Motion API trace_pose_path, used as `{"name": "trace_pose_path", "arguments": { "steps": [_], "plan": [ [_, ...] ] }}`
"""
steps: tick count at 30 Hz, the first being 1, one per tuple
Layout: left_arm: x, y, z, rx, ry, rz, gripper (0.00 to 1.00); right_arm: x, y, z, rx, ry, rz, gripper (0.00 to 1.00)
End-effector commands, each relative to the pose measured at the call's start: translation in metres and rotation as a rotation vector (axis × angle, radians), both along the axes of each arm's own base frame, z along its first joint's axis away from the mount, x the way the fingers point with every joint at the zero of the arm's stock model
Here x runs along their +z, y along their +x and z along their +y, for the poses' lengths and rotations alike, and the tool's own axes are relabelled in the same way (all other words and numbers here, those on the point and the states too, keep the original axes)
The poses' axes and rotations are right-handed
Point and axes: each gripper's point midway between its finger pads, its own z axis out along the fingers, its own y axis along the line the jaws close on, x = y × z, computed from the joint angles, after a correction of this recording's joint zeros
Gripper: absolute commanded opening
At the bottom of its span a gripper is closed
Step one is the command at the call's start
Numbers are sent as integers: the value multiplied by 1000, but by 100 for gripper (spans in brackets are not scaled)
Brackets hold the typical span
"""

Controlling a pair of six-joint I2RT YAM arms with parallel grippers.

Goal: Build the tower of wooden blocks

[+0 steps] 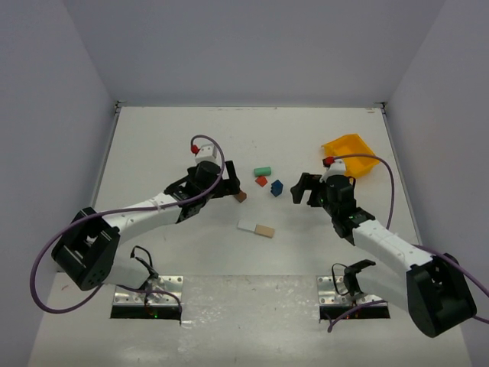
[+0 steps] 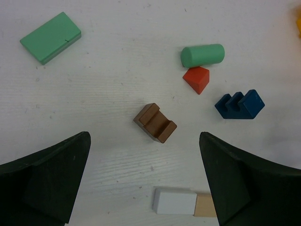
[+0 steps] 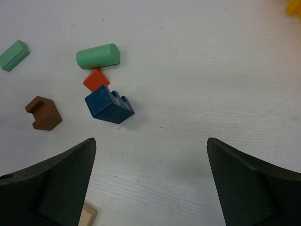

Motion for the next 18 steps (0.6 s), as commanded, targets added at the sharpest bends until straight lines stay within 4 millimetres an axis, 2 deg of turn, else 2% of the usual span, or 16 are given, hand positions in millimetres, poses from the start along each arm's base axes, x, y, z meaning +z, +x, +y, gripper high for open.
{"name": "trace_pose_path", "arguments": {
  "steps": [1,4,7,11,15,18],
  "plan": [
    [19,10,-22,-111,-11,-44,100,17,11,14,72,19,-61,99],
    [10,-1,-45,-330,27,-27,100,15,11,20,105,21,-48,99],
    [3,-5,-53,-437,62,-32,100,14,11,20,113,18,-50,99],
    [-2,0,-55,-475,109,-41,100,15,10,20,116,17,-61,99],
    [0,0,-69,-561,102,-52,100,15,10,19,116,13,-60,99],
    [-10,5,-67,-571,152,-48,100,15,10,20,118,11,-57,99]
  ]
}}
